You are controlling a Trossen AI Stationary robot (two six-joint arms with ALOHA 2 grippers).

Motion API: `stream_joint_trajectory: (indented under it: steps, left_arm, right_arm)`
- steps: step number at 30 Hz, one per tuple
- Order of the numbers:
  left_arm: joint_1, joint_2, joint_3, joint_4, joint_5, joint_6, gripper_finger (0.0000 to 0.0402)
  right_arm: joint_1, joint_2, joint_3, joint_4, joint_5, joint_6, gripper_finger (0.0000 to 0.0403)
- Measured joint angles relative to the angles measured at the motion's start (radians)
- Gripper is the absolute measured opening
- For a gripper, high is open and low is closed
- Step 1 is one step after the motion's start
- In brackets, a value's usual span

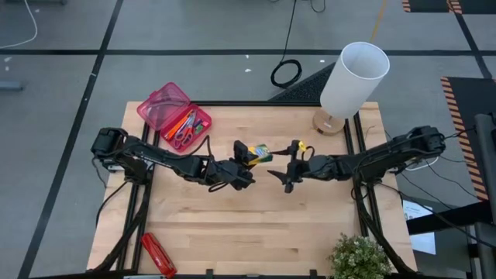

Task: Pack school essentials
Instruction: Put the crayon box into the pink supply box

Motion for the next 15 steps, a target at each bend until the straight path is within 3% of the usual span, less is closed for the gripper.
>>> stream_joint_trajectory:
  steps: [7,15]
  left_arm:
    - [0.000,0.000,0.000,0.032,0.059,-0.003,0.0129]
    - [0.000,0.000,0.000,0.032,0.062,-0.006,0.0129]
  right_arm:
    - [-0.001,0.118,0.000,0.190,0.002,-0.092,0.0278]
    - [-0.001,0.152,0.000,0.235,0.027,-0.135,0.0203]
